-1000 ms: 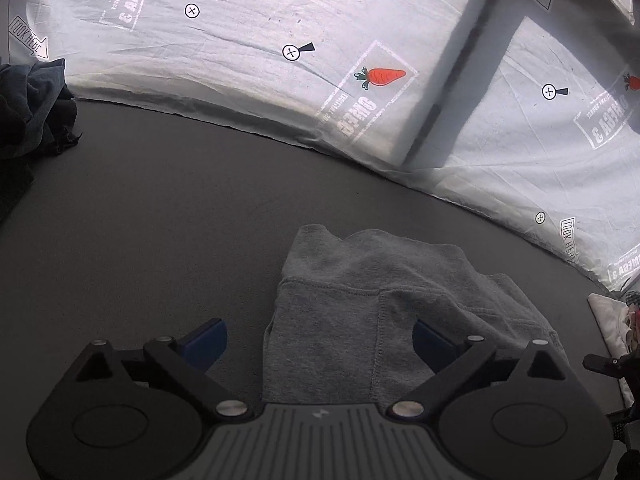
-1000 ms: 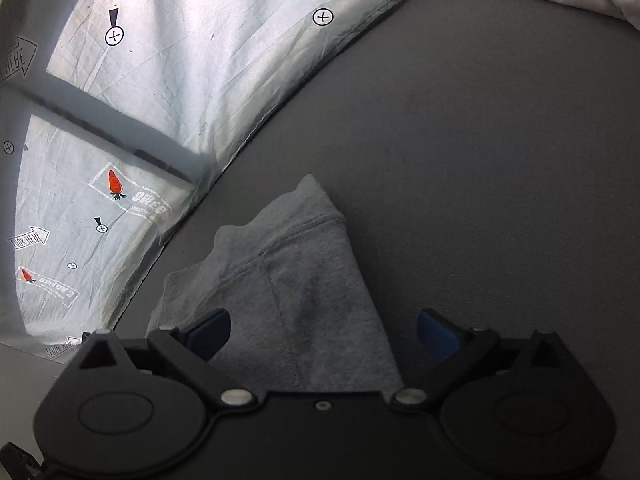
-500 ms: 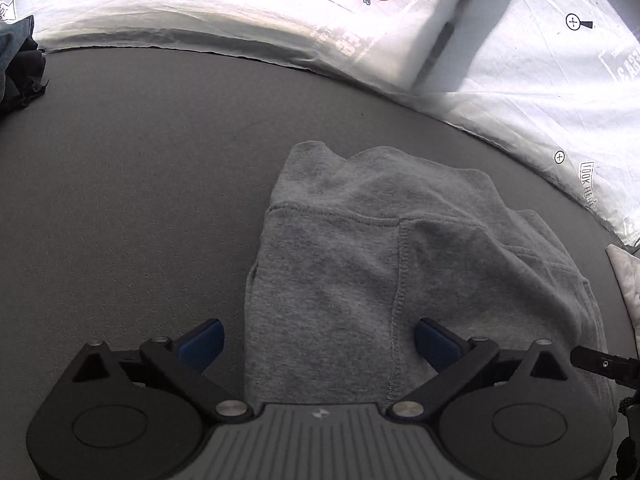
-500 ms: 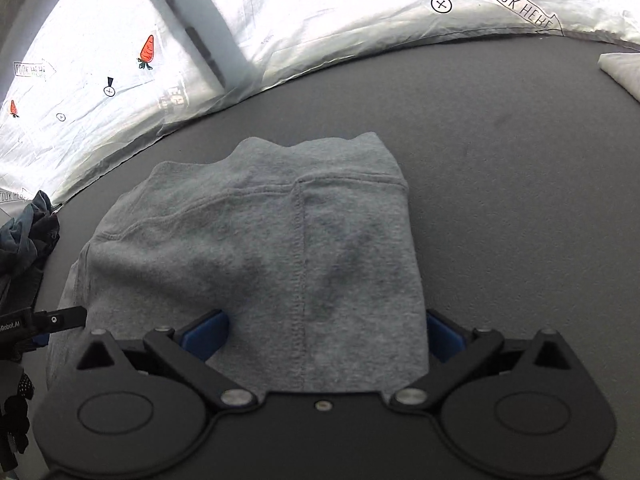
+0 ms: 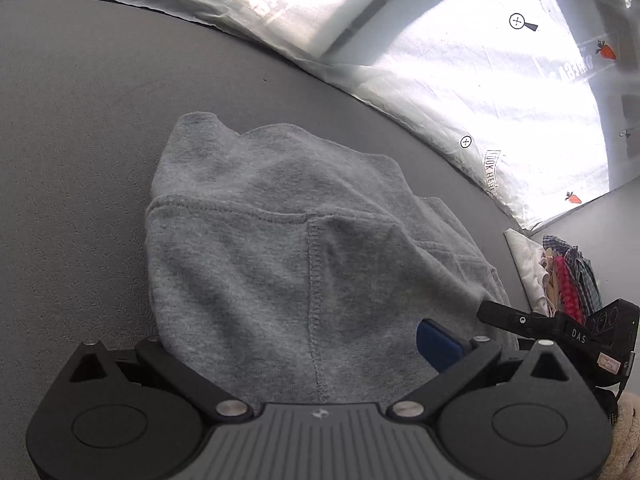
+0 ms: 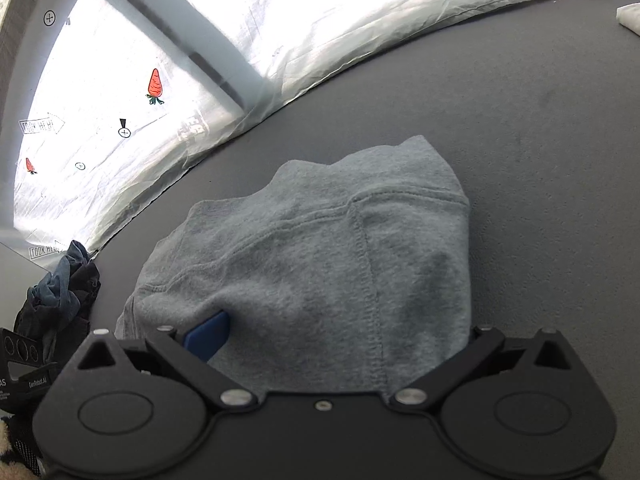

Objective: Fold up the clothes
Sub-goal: 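Grasp the folded hoodie with both grippers and carry it to the clothes stack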

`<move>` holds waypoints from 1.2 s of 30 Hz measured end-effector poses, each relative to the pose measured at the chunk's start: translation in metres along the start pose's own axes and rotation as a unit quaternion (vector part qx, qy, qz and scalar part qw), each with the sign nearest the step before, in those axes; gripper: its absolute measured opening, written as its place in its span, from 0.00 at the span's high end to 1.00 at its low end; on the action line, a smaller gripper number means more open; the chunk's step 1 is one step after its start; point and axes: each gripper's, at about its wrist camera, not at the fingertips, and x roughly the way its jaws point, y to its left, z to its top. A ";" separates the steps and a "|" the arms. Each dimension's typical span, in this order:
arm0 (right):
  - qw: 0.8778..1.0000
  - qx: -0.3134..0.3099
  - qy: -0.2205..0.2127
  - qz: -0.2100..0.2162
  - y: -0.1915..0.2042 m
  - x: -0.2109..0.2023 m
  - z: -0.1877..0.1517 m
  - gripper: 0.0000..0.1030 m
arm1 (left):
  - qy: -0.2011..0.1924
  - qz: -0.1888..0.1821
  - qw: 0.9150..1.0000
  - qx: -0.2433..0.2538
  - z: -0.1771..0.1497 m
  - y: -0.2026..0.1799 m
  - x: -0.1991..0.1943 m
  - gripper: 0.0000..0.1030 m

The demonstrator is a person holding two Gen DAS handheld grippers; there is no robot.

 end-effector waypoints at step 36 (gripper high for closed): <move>0.943 0.286 -0.090 0.144 -0.033 -0.191 -0.129 0.46 | -0.030 -0.214 0.976 0.010 -0.128 -0.121 -0.098 0.58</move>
